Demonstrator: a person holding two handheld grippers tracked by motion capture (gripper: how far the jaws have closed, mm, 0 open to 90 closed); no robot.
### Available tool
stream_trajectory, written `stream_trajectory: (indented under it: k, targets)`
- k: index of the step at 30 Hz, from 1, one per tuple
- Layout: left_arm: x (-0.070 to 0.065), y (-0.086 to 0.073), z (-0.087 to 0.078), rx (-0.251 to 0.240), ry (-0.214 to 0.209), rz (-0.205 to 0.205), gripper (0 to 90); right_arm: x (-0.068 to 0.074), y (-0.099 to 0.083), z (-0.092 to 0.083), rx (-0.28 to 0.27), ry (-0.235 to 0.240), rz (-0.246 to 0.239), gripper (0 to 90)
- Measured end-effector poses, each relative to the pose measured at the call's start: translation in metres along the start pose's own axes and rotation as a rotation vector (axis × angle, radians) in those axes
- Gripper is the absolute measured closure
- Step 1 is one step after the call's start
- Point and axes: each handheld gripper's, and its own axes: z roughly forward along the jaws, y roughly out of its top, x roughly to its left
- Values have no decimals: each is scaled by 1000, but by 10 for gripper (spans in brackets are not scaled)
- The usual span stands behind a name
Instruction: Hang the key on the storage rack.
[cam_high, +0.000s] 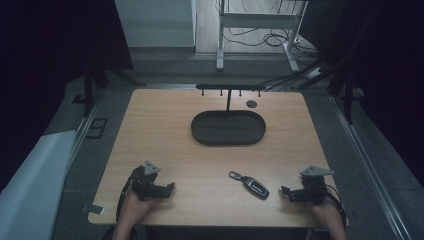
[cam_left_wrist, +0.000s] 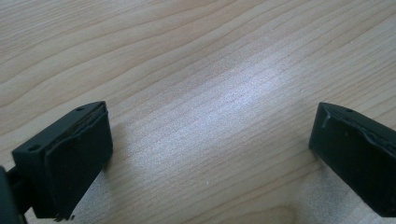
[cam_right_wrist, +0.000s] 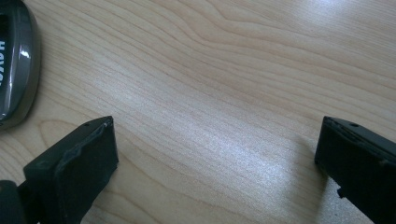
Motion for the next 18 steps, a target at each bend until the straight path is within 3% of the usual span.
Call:
stream_trajectory:
  k: [18]
  targets:
    - [0,3,2,0,9,-9,0,-1,1,-3,34,0,0,0]
